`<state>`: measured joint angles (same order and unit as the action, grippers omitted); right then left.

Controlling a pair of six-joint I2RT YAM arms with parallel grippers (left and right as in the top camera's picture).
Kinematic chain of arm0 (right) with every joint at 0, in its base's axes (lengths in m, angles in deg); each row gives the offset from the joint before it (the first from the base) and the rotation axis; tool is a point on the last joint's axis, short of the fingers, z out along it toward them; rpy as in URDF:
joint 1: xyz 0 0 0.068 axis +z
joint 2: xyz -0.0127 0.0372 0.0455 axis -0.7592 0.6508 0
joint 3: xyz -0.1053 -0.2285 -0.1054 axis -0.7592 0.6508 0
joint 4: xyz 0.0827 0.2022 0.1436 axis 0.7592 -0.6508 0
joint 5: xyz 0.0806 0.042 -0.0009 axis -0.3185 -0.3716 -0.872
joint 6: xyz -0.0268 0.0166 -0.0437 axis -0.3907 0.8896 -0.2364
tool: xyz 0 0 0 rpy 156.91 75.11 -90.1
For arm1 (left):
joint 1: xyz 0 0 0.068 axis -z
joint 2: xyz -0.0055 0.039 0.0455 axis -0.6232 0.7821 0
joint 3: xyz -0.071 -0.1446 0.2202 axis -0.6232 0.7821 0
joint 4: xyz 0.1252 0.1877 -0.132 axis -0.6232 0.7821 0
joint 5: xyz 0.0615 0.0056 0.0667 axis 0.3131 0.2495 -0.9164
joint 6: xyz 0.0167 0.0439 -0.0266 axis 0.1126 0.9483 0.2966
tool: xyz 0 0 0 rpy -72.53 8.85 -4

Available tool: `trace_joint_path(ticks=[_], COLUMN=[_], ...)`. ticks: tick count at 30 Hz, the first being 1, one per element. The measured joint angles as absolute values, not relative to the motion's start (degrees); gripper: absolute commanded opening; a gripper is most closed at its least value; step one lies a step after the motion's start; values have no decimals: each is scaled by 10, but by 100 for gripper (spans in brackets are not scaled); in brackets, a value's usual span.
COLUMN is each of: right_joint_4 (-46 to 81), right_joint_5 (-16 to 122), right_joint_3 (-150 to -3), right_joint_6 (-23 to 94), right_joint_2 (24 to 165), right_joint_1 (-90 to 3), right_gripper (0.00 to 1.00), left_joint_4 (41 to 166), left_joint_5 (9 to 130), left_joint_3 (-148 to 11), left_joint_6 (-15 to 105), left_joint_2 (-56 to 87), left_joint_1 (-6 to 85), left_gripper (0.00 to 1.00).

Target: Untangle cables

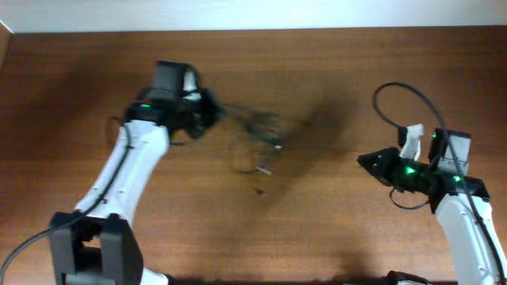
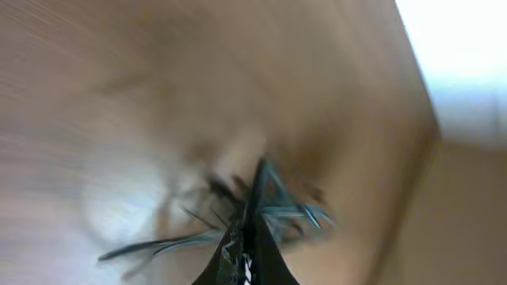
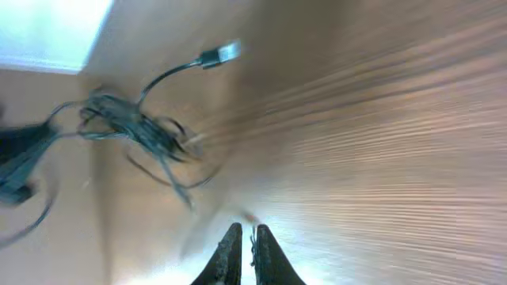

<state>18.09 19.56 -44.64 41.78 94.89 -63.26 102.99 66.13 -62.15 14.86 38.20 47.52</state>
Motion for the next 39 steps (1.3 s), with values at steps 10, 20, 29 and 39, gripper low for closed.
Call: trace_joint_path(ticks=[10, 20, 29, 39], right_joint_4=[167, 294, 305, 312], right_joint_5=[236, 42, 9, -13], right_joint_3=[-446, -446, -446, -446], right_joint_6=[395, 301, 293, 236], right_joint_2=[949, 949, 949, 949], right_joint_1=[-633, -600, -507, -506], right_gripper=[44, 47, 47, 48], left_joint_4=[950, 928, 896, 814], left_joint_5=[732, 1117, 1049, 1065], left_joint_3=[-621, -621, -621, -621], left_joint_6=[325, 645, 545, 428], left_joint_2=[383, 383, 383, 383], left_joint_1=[465, 542, 542, 541], left_gripper=[0, 0, 0, 0])
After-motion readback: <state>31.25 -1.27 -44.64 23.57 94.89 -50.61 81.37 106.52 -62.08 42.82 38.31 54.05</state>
